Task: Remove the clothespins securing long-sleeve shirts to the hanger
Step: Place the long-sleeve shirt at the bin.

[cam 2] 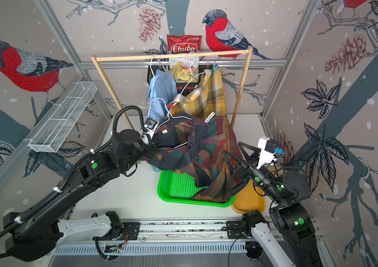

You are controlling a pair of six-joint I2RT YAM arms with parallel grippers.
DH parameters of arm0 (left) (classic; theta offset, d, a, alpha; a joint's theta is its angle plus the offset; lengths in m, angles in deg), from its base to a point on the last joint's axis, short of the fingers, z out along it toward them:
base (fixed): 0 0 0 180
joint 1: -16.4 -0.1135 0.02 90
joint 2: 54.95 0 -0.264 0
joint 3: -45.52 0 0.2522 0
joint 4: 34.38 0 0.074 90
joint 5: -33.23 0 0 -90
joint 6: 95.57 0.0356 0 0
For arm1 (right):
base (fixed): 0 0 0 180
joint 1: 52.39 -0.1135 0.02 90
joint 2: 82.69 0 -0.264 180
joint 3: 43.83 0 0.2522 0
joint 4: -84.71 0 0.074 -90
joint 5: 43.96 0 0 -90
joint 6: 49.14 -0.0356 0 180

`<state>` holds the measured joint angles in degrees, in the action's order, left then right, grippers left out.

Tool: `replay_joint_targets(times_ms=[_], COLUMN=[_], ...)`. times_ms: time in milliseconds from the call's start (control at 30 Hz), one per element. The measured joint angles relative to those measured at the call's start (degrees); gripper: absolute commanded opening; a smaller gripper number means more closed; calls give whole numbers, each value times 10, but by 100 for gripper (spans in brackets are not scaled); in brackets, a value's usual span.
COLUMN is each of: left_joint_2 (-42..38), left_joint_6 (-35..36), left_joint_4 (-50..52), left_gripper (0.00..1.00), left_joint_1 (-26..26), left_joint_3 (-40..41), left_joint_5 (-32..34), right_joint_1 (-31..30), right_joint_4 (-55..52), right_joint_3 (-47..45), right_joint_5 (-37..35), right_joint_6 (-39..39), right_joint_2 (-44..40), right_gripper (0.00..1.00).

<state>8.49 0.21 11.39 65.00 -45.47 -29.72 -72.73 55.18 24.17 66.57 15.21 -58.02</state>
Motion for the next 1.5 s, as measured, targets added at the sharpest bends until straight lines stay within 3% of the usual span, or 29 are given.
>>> replay_joint_targets(times_ms=[167,367,733,933,1067,1300,1500], left_joint_2=[-19,-38,-85,-91,-67,-26,-13], left_joint_6=[-3,-1,17,17,15,5,-7], left_joint_4=[-3,-5,-4,3,5,18,48], left_gripper=[0,0,0,0,0,0,0], left_joint_1=[-19,-20,-20,-19,-6,75,162], left_joint_3=[13,27,37,35,10,-34,-80], left_joint_5=[-1,-21,-87,-119,-140,-143,-101], right_joint_1=[0,-1,19,38,8,-106,-126], right_joint_4=[-36,-97,-86,-31,-4,18,24], right_joint_3=[12,-2,-75,-103,-131,-169,-201], right_joint_5=[-77,-192,-349,-330,-298,-296,-309], right_joint_6=[-4,-19,-64,-80,-90,-122,-146], right_joint_2=[-1,19,118,173,178,168,143], right_gripper=[83,70,68,63,63,64,66])
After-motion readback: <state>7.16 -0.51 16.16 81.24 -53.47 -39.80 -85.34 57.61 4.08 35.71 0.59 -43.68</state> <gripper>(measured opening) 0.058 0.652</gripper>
